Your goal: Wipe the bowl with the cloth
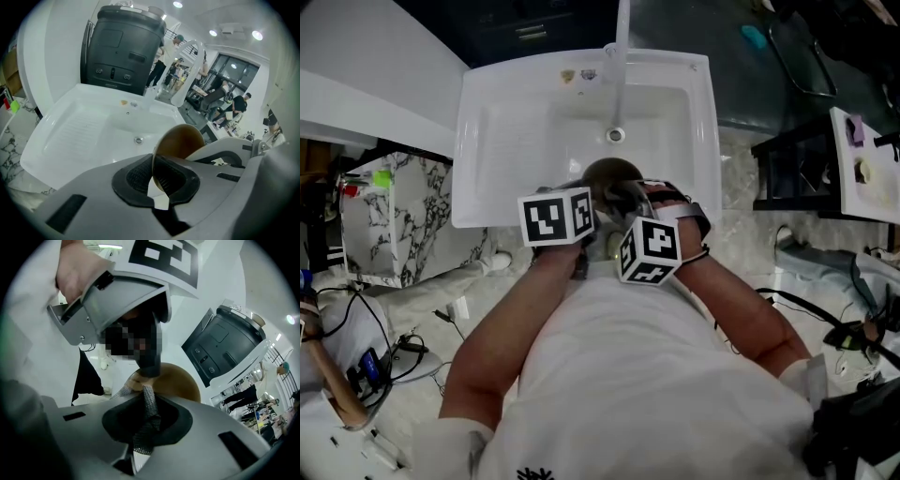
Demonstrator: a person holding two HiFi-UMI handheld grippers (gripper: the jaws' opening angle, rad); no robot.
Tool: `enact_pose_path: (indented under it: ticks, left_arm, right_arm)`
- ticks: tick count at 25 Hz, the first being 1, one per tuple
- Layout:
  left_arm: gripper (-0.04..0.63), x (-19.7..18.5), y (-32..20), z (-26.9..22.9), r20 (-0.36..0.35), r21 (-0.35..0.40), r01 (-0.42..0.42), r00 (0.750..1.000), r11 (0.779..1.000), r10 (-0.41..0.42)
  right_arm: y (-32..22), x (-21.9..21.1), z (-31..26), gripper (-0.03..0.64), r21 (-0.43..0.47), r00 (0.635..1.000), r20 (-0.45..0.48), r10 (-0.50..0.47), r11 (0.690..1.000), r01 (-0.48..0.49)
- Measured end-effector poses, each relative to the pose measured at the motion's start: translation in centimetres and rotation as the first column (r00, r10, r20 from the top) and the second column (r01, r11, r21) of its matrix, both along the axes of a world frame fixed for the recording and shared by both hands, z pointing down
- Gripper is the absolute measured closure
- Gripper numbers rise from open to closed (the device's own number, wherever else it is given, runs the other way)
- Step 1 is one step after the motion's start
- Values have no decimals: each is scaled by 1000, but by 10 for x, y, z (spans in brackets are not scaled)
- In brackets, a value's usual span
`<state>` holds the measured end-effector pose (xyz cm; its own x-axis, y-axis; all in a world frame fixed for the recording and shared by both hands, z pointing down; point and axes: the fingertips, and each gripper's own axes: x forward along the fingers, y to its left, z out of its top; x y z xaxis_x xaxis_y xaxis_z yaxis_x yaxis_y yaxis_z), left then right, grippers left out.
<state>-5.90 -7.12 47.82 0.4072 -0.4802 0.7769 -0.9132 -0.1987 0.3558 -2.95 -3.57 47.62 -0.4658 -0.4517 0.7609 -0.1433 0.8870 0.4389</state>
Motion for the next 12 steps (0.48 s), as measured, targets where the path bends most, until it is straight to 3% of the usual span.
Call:
enact_pose_path:
  ticks: [4, 12]
  left_arm:
    - [577, 1, 2, 0, -20, -9, -6, 1000, 1000, 6]
    - [577, 1, 6, -4, -45, 0, -50, 998, 999, 50]
  right_arm:
    - [0, -6, -11, 581, 17, 999, 49, -17, 1000, 17]
    - [-19, -10, -62, 581, 151, 985, 170, -19, 989, -7]
